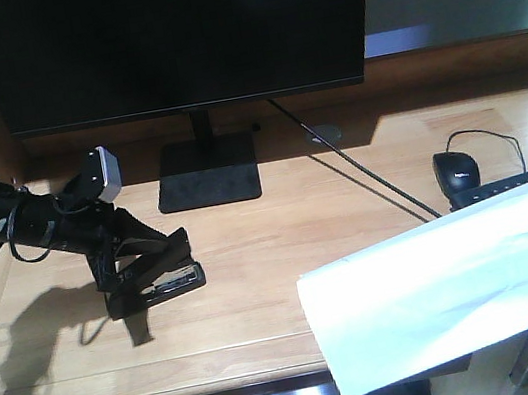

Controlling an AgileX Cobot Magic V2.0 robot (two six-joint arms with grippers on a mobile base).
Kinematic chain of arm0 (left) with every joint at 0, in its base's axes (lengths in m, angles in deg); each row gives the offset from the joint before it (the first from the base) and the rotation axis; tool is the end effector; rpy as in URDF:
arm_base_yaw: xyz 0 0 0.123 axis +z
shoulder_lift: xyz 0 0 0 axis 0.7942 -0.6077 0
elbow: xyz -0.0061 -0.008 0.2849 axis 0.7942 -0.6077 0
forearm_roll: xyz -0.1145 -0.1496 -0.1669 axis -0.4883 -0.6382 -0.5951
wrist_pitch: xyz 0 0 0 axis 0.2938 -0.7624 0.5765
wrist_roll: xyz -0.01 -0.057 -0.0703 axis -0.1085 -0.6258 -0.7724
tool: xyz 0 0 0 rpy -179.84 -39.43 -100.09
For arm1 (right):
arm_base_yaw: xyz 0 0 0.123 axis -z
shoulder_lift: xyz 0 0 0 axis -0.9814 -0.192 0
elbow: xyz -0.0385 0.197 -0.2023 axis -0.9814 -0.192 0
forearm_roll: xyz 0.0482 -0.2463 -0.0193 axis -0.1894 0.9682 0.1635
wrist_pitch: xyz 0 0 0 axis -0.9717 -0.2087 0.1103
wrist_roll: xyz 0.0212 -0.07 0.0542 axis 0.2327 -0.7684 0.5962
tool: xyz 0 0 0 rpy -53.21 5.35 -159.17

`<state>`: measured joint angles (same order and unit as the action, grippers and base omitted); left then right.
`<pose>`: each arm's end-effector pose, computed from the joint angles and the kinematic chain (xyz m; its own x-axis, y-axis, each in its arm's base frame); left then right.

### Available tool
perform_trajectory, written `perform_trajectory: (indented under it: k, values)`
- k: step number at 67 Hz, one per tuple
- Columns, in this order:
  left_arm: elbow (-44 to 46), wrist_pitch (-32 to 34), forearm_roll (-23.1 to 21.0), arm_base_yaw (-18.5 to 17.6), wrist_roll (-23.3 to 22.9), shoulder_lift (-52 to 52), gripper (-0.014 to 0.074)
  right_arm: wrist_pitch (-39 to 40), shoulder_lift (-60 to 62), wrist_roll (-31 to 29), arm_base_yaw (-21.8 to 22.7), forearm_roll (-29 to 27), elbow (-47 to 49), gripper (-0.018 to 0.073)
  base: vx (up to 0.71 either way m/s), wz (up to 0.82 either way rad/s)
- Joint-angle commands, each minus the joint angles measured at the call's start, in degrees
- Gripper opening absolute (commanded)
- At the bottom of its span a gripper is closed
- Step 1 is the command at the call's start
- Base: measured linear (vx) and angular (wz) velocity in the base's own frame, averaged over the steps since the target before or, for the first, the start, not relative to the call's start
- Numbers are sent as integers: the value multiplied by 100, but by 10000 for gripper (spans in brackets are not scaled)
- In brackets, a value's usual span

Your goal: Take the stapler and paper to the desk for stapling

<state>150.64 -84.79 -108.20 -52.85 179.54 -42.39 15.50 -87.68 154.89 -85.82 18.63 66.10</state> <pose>0.4170 -0.0723 0.1577 -0.1116 0.6034 -0.7896 0.9801 0.1983 0.0130 0.0856 0.0446 0.2452 -0.2179 0.8339 -0.5071 -0.6056 0.2919 0.7403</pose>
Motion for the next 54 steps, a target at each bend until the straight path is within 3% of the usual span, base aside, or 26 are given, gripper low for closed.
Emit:
perform_trajectory:
  k: [1,34,54]
  values:
    - [119,-196,-303,-33,-55,307,-7,354,-11,-36,-4,-99,-43,-9,0,0]
    - [119,-196,-303,-33,-55,307,-7,359,-11,-32,-4,-99,-43,-9,0,0]
    - [119,-196,-303,-33,-55,307,-7,-23,-11,1,-4,-683,-33,-9,0,0]
